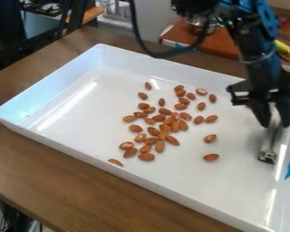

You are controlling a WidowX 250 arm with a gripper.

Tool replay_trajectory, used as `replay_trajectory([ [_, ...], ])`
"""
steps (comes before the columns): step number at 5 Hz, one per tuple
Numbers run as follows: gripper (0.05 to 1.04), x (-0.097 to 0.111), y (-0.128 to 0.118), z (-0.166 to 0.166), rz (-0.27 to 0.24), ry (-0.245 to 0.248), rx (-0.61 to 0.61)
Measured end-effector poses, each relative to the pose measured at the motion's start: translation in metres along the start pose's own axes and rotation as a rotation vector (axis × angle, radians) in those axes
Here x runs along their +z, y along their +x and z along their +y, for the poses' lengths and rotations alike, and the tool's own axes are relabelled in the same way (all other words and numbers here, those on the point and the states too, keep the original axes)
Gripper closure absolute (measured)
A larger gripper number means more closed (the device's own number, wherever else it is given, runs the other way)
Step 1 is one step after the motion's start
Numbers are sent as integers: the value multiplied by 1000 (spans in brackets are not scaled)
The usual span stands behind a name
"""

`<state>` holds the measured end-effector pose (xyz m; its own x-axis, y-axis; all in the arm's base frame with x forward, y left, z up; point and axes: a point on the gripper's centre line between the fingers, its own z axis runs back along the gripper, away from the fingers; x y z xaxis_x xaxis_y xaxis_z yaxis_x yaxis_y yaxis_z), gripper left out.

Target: Sweep into pile

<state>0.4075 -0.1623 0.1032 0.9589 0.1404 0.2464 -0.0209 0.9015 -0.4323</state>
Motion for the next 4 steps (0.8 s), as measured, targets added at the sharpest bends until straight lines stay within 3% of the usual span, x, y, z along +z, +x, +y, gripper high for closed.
replay_trajectory([
  [1, 768, 19, 5, 31, -33, 13, 37],
  [3, 768, 63, 13, 60, -96, 20, 81],
  [4, 768, 79, 15, 55, -113, -42, 107],
])
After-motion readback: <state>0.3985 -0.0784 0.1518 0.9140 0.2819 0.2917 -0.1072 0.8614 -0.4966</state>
